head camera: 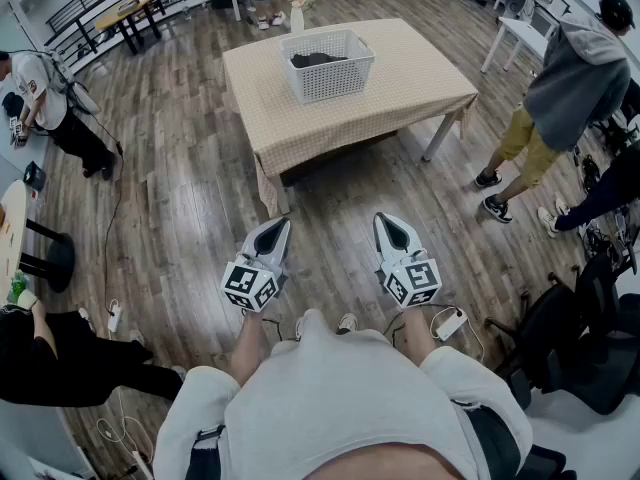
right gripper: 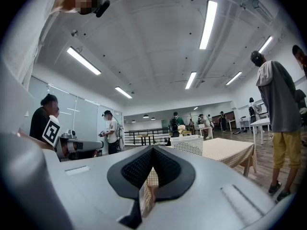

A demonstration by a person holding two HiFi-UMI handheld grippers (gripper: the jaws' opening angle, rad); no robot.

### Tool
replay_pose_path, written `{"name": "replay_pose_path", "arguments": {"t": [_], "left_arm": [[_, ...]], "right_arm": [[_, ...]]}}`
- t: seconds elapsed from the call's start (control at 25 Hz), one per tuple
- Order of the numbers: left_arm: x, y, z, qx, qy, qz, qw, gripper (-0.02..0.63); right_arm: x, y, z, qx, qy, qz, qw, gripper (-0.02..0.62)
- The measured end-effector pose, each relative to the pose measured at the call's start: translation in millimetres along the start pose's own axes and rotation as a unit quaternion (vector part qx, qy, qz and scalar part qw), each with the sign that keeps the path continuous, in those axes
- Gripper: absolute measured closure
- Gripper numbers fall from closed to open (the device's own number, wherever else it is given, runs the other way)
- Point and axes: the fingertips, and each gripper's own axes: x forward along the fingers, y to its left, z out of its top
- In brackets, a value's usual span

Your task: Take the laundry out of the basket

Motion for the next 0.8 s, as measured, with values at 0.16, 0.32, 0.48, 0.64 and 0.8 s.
{"name": "replay_pose_path", "arguments": {"t": [0.16, 0.32, 0.48, 0.64, 0.8], "left_arm": [[1.6, -0.6, 1.0, 0.000, 0.000, -0.002, 1.0000, 0.595], [3.8, -2.6, 0.8, -0.001, 0.000, -0.003, 1.0000, 0.595], [9.1, -6.1, -0.4, 0.000, 0.003, -0.007, 1.0000, 0.595], [18.2, -8.9, -1.2, 0.000, 0.004, -0.006, 1.0000, 0.595], [28.2, -11.7, -3.0, -0.001, 0.005, -0.001, 1.0000, 0.595]], "right_arm": [[0.0, -1.4, 0.6, 0.002, -0.001, -0.002, 1.000, 0.598], [-1.0, -2.7, -1.2, 0.003, 0.002, -0.002, 1.000, 0.597], [0.0, -6.4, -3.1, 0.010, -0.001, 0.001, 1.000, 0.597], [0.7, -11.9, -2.2, 0.026, -0.010, 0.017, 0.999, 0.597], [2.4, -20.6, -5.0, 0.028, -0.006, 0.029, 0.999, 0.597]]}}
